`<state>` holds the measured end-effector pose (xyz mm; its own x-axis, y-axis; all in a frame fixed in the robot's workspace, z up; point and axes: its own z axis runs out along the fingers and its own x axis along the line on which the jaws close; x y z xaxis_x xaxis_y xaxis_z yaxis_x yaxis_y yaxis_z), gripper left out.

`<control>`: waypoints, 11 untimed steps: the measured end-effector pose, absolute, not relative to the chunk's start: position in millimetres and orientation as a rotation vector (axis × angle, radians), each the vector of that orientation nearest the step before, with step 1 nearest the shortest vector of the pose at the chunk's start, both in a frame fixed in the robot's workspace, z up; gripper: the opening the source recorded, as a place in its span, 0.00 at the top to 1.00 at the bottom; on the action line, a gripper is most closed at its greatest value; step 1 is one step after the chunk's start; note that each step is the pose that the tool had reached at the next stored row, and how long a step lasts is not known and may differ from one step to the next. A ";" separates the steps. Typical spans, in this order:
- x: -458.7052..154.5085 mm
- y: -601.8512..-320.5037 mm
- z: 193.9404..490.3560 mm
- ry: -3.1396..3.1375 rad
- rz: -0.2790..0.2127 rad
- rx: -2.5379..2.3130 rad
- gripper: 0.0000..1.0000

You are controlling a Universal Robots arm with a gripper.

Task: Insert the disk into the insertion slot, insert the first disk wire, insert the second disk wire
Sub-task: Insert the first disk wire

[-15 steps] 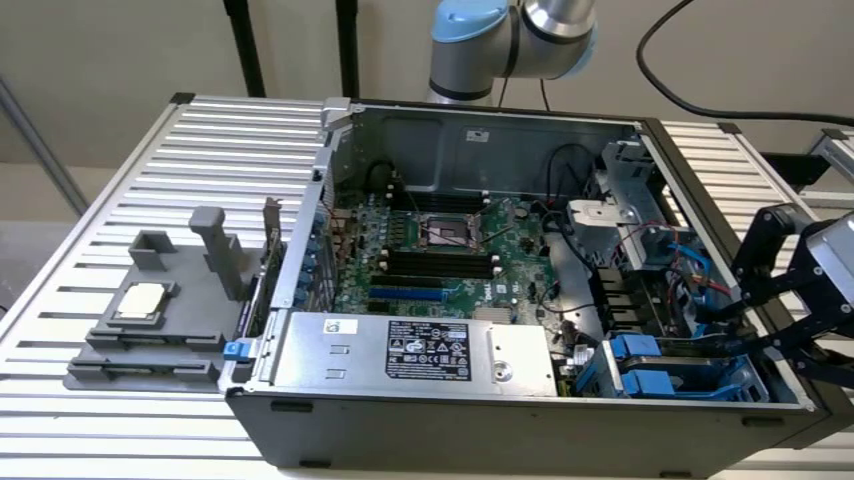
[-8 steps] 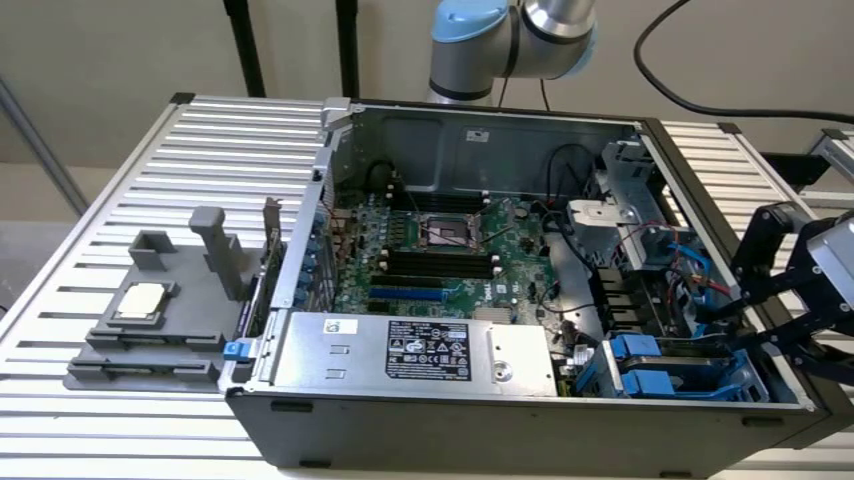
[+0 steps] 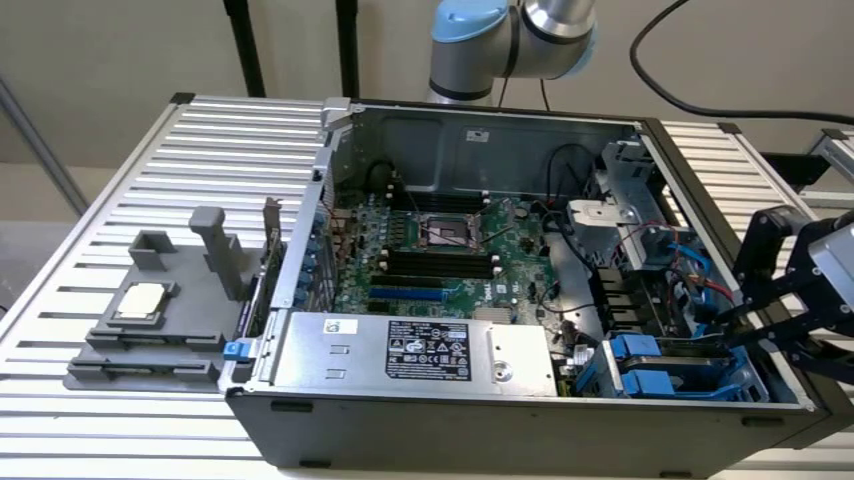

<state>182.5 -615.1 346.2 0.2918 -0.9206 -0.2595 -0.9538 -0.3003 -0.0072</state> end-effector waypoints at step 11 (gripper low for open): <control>182.5 -615.2 344.4 1.720 0.305 -2.414 0.72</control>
